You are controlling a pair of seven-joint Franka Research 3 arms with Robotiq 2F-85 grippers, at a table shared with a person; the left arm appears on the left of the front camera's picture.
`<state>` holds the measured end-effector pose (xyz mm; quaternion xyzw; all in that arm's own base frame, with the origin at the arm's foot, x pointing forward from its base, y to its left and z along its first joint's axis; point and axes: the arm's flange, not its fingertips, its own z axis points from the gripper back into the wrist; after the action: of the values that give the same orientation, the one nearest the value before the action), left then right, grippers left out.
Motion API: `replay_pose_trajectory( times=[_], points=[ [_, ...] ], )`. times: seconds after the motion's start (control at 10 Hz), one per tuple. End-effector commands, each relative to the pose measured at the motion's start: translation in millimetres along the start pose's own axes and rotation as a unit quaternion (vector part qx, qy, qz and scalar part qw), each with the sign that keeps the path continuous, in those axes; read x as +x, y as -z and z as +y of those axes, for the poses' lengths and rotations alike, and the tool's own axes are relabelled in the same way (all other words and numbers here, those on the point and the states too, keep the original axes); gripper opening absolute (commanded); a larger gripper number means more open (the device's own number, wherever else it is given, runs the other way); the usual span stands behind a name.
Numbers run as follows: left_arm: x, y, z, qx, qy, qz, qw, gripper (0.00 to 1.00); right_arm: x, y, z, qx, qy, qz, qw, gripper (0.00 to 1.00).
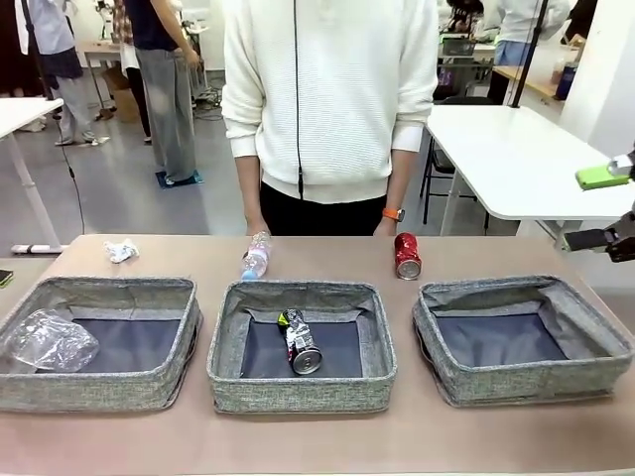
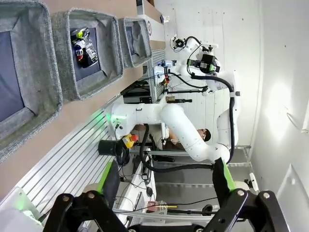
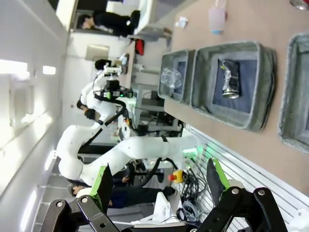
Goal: Sort the waste into the appropriate baskets.
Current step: Place the picked waste into the Fabric basket indicated by the person, then pick up the waste item pointed out by the person.
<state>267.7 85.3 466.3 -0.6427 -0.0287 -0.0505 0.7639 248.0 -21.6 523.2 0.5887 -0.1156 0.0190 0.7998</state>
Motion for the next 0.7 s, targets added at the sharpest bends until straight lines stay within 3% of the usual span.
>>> replay_pose_trajectory(
  times=[0.0,0.6],
  points=[
    [-1.6,1.2,-1.9,-0.002,0.002,0.005,1.0,1.0,4.9,4.2,4.5,0.004,-0.01,-0.005,1.0,1.0],
    [-1.6,1.2,-1.9,-0.002,0.002,0.005,1.0,1.0,4.9,4.2,4.5,0.004,-0.01,-0.005,1.0,1.0]
  ],
)
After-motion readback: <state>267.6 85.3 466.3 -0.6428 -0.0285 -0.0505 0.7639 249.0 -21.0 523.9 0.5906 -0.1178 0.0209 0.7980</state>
